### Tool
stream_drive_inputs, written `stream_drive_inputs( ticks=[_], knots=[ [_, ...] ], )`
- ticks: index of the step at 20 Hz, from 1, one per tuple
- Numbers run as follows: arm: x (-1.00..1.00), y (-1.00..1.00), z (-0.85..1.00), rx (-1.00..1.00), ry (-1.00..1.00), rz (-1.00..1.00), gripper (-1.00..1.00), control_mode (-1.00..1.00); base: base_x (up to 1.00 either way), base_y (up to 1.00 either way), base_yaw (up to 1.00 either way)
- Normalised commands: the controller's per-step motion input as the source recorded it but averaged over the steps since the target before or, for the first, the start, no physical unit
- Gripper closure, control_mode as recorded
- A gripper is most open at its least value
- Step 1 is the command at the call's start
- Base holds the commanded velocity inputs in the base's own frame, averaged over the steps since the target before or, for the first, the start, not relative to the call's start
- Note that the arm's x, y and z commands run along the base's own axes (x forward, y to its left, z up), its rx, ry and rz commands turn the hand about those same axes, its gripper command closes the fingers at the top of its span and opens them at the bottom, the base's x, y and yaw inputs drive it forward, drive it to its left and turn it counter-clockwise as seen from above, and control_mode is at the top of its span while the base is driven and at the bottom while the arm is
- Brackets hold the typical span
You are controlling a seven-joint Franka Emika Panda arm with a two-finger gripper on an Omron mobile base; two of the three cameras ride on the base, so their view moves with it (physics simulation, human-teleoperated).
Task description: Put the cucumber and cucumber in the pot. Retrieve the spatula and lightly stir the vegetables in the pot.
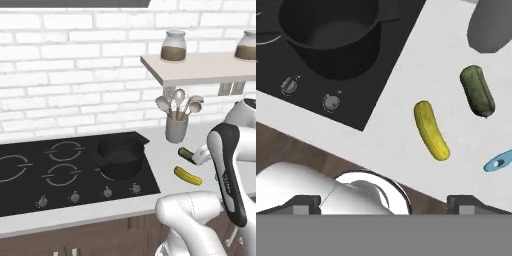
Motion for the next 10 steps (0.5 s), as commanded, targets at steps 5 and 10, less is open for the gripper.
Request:
stream_drive_inputs(
  ticks=[5,10],
  knots=[
    [0.46,0.00,-0.35,-0.13,0.00,0.25,-1.00,-1.00,0.00,0.00,0.00],
    [0.55,-0.05,-0.27,-0.09,0.07,0.19,-1.00,-1.00,0.00,0.00,0.00]
  ],
)
